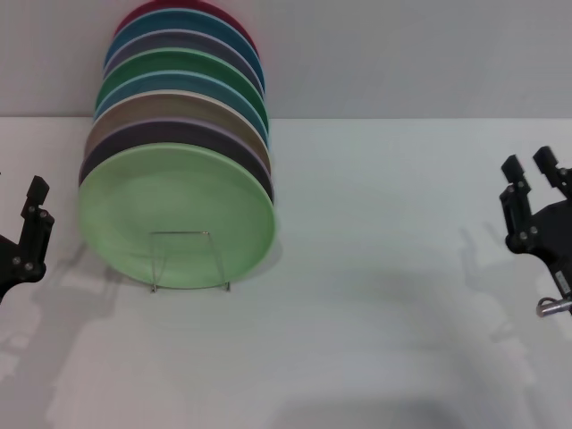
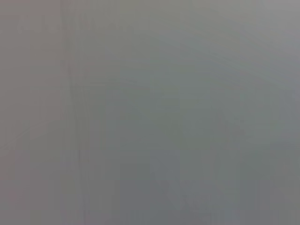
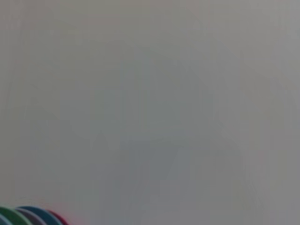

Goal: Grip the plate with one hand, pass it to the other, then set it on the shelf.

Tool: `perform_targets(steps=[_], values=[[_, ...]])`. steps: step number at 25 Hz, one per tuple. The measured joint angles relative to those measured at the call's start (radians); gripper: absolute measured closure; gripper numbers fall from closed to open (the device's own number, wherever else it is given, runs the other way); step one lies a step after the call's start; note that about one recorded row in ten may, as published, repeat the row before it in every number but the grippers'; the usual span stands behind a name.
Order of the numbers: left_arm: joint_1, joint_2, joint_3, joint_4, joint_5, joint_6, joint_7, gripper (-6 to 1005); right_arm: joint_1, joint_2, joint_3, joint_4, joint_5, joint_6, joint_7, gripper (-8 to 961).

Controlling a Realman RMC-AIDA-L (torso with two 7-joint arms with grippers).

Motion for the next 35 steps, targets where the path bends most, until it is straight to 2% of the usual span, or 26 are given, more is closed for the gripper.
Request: perform_targets(steps=[11, 16, 24, 29, 35], values=[[-0.007, -0.001, -0.021, -0.004, -0.001, -0.035, -0.081, 420, 0.025, 0.000, 0.042, -0.032, 0.000, -0.008, 0.012, 633], [-0.008, -0.001, -0.039, -0.052, -0.028, -0.056, -0.083, 216, 0.038, 0.000, 0.085, -0.041, 0.000, -0.001, 0.013, 616], [-0.015, -0.002, -0.038, -0.078, -0.089, -0.086, -0.131, 189, 0.056, 0.004, 0.169, -0.041, 0.000, 0.068, 0.014, 589], [-0.021, -0.001, -0.038, -0.075, -0.090, -0.098, -0.134, 189, 0.057, 0.001, 0.160, -0.040, -0.020, 0.077, 0.060, 572], [-0.029, 0.000, -0.038, -0.074, -0.095, -0.103, -0.134, 189, 0.081, -0.003, 0.159, -0.112, -0.035, 0.077, 0.198, 552]])
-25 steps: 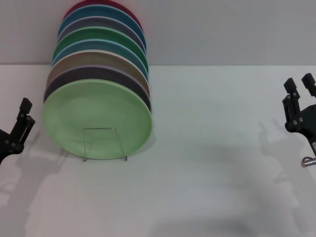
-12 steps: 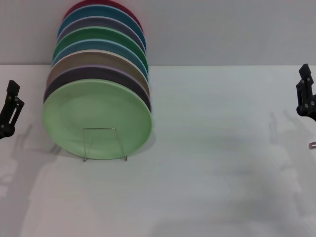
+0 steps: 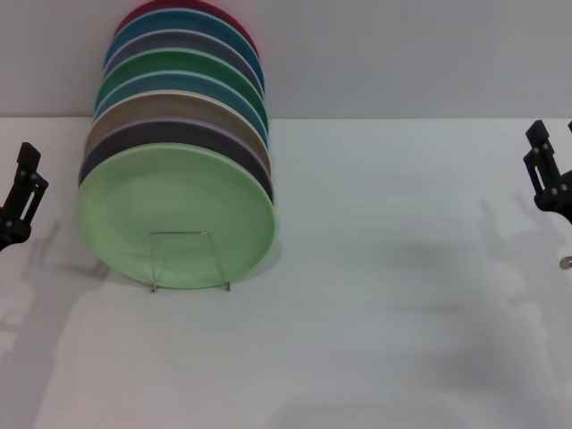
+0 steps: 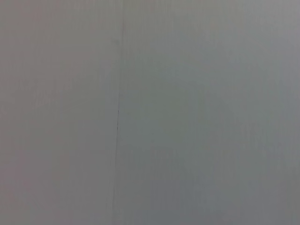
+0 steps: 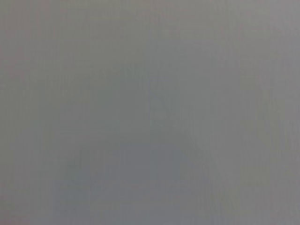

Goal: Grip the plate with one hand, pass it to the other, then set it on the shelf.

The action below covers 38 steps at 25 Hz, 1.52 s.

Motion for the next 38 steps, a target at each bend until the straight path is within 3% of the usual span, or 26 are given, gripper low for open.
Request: perform_targets(steps=[3, 5, 10, 17, 25, 38], values=[[-0.001, -0.001, 0.000, -0.006, -0.015, -0.012, -0.001, 189, 0.022, 0.002, 0.005, -0.028, 0.000, 0.005, 0.007, 542], [-0.007, -0.001, 0.000, -0.006, -0.075, -0.045, -0.021, 189, 0.038, 0.002, 0.010, -0.040, 0.002, 0.006, 0.000, 333], [-0.012, 0.000, 0.000, -0.005, -0.128, -0.055, -0.049, 189, 0.080, 0.000, 0.016, -0.073, 0.004, 0.004, 0.000, 250], [-0.022, 0.000, -0.008, -0.004, -0.138, -0.059, -0.045, 189, 0.099, 0.001, 0.021, -0.085, 0.007, 0.014, 0.001, 251], [-0.031, 0.000, -0.009, 0.001, -0.138, -0.059, -0.045, 189, 0.074, 0.004, 0.099, -0.083, 0.007, 0.023, 0.000, 250], [-0.038, 0.002, -0.018, 0.009, -0.138, -0.059, -0.043, 189, 0.069, 0.002, 0.107, -0.086, 0.007, 0.036, 0.000, 250]])
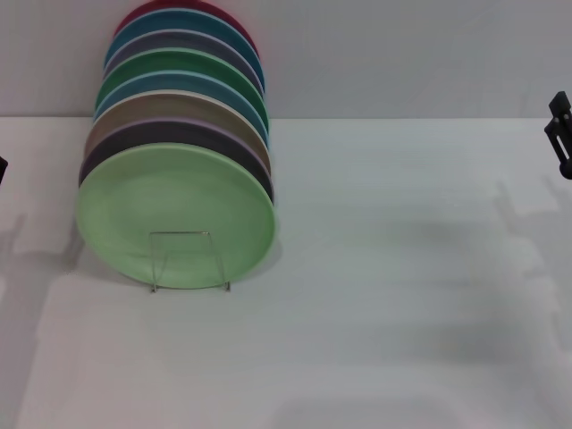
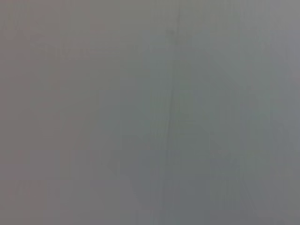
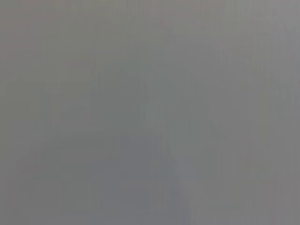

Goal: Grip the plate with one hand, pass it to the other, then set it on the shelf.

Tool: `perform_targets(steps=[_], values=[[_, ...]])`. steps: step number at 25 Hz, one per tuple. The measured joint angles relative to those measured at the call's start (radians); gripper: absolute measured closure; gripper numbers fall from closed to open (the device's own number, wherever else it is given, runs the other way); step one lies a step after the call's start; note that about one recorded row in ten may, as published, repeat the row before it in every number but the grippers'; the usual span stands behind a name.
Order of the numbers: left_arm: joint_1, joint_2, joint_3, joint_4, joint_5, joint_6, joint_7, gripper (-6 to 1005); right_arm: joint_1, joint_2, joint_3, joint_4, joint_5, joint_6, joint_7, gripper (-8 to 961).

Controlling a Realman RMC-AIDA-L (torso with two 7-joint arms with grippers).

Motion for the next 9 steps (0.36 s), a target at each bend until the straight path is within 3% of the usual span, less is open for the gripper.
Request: perform_targets(steps=[9], values=[[0.000, -0.002, 0.001, 0.000, 0.000, 0.000, 0.000, 189, 0.020, -0.002, -0.005, -0.008, 0.000, 0.013, 0.000, 250]])
